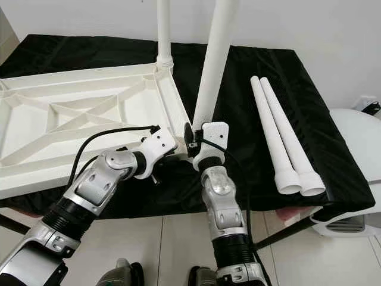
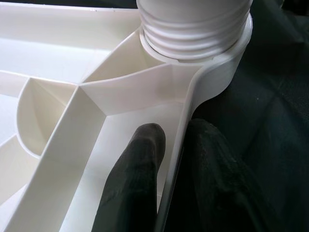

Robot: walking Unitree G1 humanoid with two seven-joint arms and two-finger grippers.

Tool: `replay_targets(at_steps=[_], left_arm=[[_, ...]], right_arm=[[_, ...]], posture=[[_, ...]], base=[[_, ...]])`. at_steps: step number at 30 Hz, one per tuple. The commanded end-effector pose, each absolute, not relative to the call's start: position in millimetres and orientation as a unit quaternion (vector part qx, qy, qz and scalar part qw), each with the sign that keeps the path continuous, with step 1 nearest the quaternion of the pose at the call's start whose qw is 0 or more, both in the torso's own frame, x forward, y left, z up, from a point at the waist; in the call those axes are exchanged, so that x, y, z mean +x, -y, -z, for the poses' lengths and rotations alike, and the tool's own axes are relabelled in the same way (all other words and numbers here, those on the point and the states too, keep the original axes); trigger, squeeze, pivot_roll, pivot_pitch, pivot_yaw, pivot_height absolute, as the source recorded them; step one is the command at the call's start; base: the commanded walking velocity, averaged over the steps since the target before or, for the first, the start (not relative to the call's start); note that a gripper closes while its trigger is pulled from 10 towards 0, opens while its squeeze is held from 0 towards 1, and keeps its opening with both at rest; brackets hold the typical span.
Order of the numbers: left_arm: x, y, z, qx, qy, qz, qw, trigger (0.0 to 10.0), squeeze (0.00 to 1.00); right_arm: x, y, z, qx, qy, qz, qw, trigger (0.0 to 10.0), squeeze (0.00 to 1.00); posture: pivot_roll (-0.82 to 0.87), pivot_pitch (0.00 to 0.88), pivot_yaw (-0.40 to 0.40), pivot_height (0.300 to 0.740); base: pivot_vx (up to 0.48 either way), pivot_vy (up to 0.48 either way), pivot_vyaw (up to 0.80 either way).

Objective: Building children table

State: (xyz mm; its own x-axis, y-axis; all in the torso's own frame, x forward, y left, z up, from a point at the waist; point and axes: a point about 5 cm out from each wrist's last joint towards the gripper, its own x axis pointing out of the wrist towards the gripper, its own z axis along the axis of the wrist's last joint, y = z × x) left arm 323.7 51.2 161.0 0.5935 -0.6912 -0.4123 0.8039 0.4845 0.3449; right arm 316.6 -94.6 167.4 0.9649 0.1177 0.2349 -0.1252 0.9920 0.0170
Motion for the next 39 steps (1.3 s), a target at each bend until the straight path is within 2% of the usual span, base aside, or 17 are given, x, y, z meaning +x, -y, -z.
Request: replay_targets(at_steps=[1,5,12,13,14,21,33,34,37,39], left_arm=[[322,-56,-153,0.26,-0.125,0.434,0.853,10.0,0.0],[322,-56,-154,0.26,-0.124,0.433,0.854,10.0,0.0],[322,-56,-153,0.26,-0.124,0.433,0.854,10.0,0.0],[322,-56,-153,0.26,-0.124,0.433,0.854,10.0,0.0],[322,-56,-153,0.26,-0.123,0.433,0.854,10.0,0.0],[322,-55,-153,0.26,-0.123,0.433,0.854,10.0,0.0],[323,-55,-155,0.26,-0.122,0.434,0.854,10.0,0.0],[323,-55,-155,0.26,-0.122,0.433,0.854,10.0,0.0],[324,-57,-156,0.261,-0.121,0.431,0.855,10.0,0.0],[324,-57,-156,0.262,-0.121,0.431,0.855,10.0,0.0]], right_arm=[[316,110,-159,0.02,0.097,0.002,0.995,10.0,0.0],[311,100,-158,0.017,0.097,0.026,0.995,10.0,0.0],[312,104,-158,0.019,0.096,0.035,0.995,10.0,0.0],[313,105,-158,0.02,0.095,0.038,0.995,10.0,0.07],[313,105,-157,0.034,0.093,0.029,0.995,10.0,1.0],[313,106,-159,0.041,0.099,0.011,0.994,10.0,1.0],[318,110,-165,0.047,0.114,-0.074,0.99,10.0,1.0],[320,113,-166,0.044,0.113,-0.1,0.988,10.0,0.0],[324,125,-169,0.042,0.108,-0.193,0.974,10.0,0.0],[325,128,-171,0.039,0.109,-0.213,0.97,10.0,0.0]], posture=[[-0.05,0.078,-0.03,0.74],[-0.05,0.074,-0.037,0.74],[-0.05,0.073,-0.037,0.74],[-0.05,0.073,-0.036,0.74],[-0.05,0.073,-0.035,0.74],[-0.05,0.074,-0.034,0.74],[-0.05,0.078,-0.033,0.74],[-0.05,0.079,-0.033,0.74],[-0.05,0.081,-0.029,0.74],[-0.05,0.081,-0.029,0.74]], base=[[0.0,0.0,0.0],[0.0,0.0,0.0],[0.0,0.0,0.0],[0.0,0.0,0.0],[0.0,0.0,0.0],[0.0,0.0,0.0],[0.0,0.0,0.0],[0.0,0.0,0.0],[0.0,0.0,0.0],[0.0,0.0,0.0]])
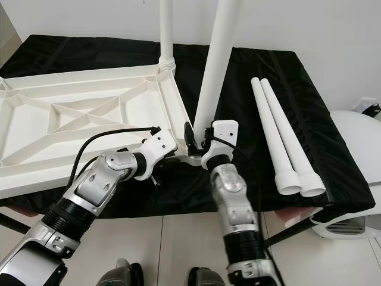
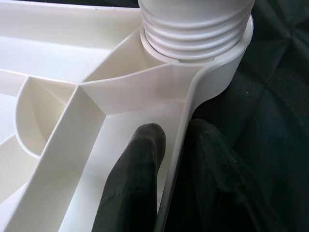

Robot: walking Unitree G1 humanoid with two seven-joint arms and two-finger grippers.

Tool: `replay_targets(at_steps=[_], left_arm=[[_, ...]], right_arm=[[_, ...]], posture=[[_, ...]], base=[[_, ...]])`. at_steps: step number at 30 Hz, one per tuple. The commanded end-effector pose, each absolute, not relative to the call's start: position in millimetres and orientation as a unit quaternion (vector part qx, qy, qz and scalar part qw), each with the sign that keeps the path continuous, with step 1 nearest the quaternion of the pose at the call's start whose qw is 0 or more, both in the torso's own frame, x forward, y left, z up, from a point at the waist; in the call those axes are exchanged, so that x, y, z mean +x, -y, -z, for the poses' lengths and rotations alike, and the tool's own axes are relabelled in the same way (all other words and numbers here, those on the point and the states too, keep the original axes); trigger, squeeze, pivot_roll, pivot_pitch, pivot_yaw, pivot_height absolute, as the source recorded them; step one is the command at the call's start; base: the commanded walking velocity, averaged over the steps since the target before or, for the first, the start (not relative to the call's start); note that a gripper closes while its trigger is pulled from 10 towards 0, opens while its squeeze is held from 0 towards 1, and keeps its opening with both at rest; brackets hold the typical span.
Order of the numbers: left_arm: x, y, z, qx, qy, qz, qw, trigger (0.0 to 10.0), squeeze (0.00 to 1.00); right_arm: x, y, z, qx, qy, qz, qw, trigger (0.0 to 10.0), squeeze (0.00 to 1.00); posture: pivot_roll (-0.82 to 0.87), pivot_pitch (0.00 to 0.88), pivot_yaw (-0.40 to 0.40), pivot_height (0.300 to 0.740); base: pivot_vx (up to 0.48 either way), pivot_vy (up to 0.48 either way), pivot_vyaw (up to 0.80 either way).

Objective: Building children table

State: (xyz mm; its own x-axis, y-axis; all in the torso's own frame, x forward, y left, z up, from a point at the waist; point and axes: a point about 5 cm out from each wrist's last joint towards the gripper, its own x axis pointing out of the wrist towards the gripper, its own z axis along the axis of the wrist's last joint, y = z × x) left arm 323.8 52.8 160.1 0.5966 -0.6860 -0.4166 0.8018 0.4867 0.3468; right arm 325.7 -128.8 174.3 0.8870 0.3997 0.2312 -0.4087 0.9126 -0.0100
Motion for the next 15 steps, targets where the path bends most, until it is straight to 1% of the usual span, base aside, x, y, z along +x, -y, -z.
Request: replay_targets(at_steps=[1,6,9,10,15], left_arm=[[324,-57,-156,0.262,-0.121,0.431,0.855,10.0,0.0],[325,-58,-157,0.262,-0.121,0.431,0.855,10.0,0.0],[325,-57,-158,0.263,-0.12,0.433,0.854,10.0,0.0],[325,-57,-158,0.263,-0.12,0.433,0.854,10.0,0.0],[326,-56,-159,0.263,-0.119,0.433,0.854,10.0,0.0]], right_arm=[[326,132,-172,0.034,0.107,-0.228,0.967,10.0,0.0],[329,141,-174,0.018,0.105,-0.26,0.96,10.0,0.0],[327,154,-171,-0.015,0.076,-0.361,0.929,10.0,0.0],[327,157,-171,-0.028,0.071,-0.381,0.921,10.0,0.0],[328,163,-168,-0.021,0.048,-0.422,0.905,10.0,0.0]], posture=[[-0.05,0.081,-0.028,0.74],[-0.05,0.084,-0.022,0.74],[-0.06,0.092,-0.009,0.74],[-0.06,0.092,-0.009,0.74],[-0.06,0.093,-0.003,0.74]], base=[[0.0,0.0,0.0],[0.0,0.0,0.0],[0.0,0.0,0.0],[0.0,0.0,0.0],[0.0,0.0,0.0]])
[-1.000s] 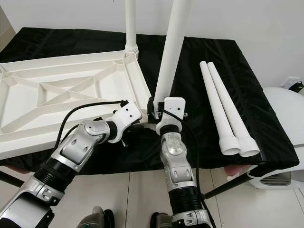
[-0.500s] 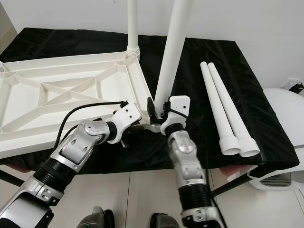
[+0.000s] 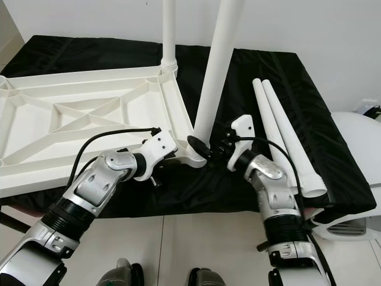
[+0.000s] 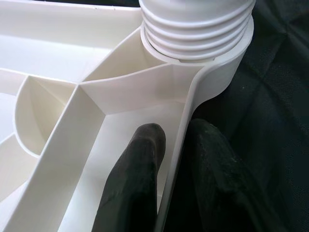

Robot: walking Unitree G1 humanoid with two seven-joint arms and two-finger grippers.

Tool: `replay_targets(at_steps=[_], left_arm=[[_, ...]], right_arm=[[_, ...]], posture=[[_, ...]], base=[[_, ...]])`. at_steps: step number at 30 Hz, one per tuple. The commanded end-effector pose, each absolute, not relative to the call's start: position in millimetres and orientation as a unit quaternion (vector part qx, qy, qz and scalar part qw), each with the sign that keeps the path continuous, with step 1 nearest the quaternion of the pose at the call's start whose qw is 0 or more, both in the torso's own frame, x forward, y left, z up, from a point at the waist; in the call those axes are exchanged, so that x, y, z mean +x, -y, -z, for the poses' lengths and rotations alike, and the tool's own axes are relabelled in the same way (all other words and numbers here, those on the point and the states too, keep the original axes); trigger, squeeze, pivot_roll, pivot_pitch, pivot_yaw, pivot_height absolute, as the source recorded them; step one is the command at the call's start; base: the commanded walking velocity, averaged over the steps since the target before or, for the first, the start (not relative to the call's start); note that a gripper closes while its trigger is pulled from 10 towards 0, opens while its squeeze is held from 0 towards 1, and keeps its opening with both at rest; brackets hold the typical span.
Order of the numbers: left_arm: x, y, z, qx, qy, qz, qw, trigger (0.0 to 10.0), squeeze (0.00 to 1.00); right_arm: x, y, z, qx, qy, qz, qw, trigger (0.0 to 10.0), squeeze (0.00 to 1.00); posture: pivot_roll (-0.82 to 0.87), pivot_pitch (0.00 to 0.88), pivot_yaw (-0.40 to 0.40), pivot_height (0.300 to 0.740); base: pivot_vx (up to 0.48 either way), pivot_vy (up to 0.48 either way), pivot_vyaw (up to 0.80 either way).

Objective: Building children table

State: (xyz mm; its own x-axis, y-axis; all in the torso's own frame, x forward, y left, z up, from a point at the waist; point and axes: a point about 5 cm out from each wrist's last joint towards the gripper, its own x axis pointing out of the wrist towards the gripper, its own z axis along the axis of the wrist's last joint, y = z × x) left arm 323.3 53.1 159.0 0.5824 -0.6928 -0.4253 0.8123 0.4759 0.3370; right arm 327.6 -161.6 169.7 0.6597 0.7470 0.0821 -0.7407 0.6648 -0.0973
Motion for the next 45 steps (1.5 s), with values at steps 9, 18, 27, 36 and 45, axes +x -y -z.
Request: replay_targets(at_steps=[9,18,27,36,45], left_arm=[[326,-57,-161,0.263,-0.118,0.433,0.854,10.0,0.0],[326,-57,-161,0.263,-0.119,0.434,0.854,10.0,0.0],[325,-57,-161,0.263,-0.119,0.435,0.853,10.0,0.0],[324,-57,-160,0.262,-0.121,0.437,0.852,10.0,0.0],[324,-57,-159,0.263,-0.122,0.438,0.851,10.0,0.0]], right_arm=[[341,172,-166,-0.04,0.015,-0.479,0.877,10.0,0.0],[349,167,-172,-0.046,0.033,-0.492,0.869,10.0,0.0],[353,162,-174,-0.04,0.04,-0.512,0.857,0.9,0.0],[352,161,-170,-0.038,0.035,-0.527,0.848,0.0,0.0],[346,159,-164,-0.032,0.046,-0.512,0.857,10.0,0.0]], posture=[[-0.05,0.097,0.007,0.74],[-0.05,0.101,0.012,0.74],[-0.04,0.105,0.014,0.74],[-0.05,0.109,0.011,0.74],[-0.05,0.103,0.005,0.74]], base=[[0.0,0.0,0.0],[0.0,0.0,0.0],[0.0,0.0,0.0],[0.0,0.0,0.0],[0.0,0.0,0.0]])
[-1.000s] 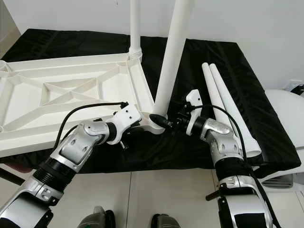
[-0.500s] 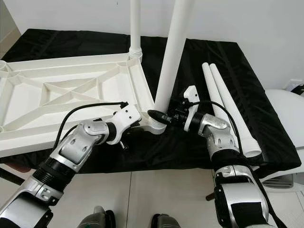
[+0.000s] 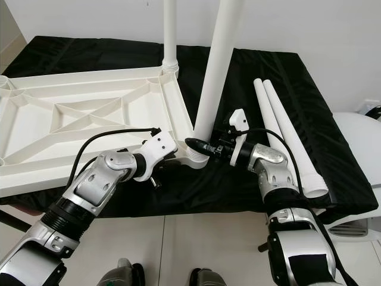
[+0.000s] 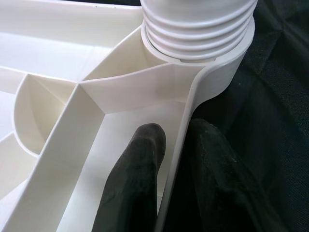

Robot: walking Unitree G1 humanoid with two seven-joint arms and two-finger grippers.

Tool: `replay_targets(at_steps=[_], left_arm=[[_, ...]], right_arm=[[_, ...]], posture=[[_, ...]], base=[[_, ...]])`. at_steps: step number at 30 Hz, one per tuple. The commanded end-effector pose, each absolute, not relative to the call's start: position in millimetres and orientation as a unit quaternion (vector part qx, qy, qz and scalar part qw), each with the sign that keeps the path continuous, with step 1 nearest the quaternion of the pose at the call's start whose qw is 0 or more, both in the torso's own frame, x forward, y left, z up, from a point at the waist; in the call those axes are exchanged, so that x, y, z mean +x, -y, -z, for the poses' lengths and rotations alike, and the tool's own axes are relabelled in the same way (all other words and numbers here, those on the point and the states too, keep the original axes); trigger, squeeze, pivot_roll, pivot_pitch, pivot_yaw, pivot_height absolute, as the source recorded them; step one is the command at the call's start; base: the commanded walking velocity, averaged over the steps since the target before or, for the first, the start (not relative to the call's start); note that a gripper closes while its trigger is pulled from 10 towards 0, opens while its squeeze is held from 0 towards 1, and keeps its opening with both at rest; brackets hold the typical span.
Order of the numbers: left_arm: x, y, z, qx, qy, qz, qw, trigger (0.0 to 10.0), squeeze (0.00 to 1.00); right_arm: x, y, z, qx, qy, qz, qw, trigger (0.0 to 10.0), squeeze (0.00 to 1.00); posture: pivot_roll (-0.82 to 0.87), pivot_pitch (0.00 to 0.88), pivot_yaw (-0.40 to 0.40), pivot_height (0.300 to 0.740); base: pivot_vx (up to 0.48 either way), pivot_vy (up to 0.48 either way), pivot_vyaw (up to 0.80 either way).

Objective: Building children table

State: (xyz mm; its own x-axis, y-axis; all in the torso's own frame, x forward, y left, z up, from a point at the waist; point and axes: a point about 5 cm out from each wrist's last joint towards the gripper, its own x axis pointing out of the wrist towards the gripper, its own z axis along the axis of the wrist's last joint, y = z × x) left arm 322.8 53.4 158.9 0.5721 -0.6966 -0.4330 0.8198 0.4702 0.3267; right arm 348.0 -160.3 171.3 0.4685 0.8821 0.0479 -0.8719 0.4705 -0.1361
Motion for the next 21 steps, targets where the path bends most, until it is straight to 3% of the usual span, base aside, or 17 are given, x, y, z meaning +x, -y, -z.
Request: replay_targets(at_steps=[1,21], left_arm=[[324,-57,-159,0.263,-0.122,0.437,0.851,10.0,0.0],[323,-55,-156,0.261,-0.122,0.437,0.852,10.0,0.0]], right_arm=[[344,159,-163,-0.027,0.05,-0.506,0.861,10.0,0.0],[320,136,-155,0.005,0.101,-0.357,0.929,10.0,0.0]], posture=[[-0.05,0.103,0.005,0.74],[-0.06,0.082,-0.011,0.74]], base=[[0.0,0.0,0.0],[0.0,0.0,0.0]])
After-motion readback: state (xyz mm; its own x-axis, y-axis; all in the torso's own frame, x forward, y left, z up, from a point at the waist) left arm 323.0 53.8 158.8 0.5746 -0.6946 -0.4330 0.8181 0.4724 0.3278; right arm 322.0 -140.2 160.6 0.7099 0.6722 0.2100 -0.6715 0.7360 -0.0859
